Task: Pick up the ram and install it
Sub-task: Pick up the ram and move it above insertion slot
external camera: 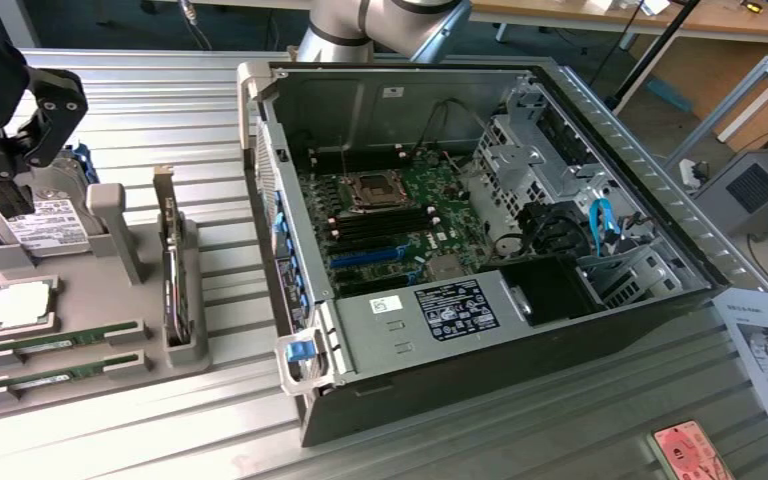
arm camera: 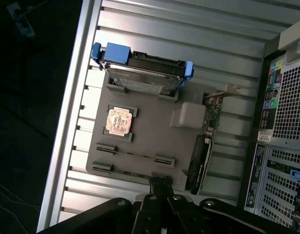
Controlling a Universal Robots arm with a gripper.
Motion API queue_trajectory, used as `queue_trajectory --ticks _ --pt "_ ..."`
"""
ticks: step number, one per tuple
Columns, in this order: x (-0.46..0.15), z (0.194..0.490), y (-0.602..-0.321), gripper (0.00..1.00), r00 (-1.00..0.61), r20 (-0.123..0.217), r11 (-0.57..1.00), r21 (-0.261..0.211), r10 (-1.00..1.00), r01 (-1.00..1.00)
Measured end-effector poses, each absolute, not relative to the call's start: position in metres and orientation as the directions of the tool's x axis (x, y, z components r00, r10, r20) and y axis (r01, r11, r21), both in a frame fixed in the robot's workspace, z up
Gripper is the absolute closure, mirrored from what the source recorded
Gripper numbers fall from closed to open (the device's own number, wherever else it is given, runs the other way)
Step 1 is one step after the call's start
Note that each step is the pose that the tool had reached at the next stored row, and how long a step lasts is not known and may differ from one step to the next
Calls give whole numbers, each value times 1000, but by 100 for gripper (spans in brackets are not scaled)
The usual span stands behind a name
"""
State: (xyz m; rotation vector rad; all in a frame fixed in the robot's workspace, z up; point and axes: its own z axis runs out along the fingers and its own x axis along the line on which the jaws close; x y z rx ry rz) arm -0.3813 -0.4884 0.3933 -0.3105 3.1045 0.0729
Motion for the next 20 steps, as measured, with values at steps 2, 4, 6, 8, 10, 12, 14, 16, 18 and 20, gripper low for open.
queue_trajectory --ticks 2,4,6,8,10,12,14,16,18,20 --pt "-381 393 -488 89 -977 -25 977 44 -210 -211" --pt "-381 393 -488 89 -975 -25 974 44 -223 -223" --pt "-381 393 -488 89 -970 -25 969 44 -240 -241" --pt "-381 393 -488 89 -967 -25 966 44 -252 -253" --pt "-381 393 -488 89 -964 -25 963 44 -265 -266" --pt "-381 393 -488 89 -960 -25 959 44 -279 -280" --pt "-381 393 -488 89 -956 -25 955 44 -291 -292" --pt "-381 393 -488 89 -952 -25 951 44 -305 -305" --pt "-381 393 -488 89 -947 -25 946 44 -319 -320" --pt "-381 393 -488 89 -942 -25 941 44 -334 -335"
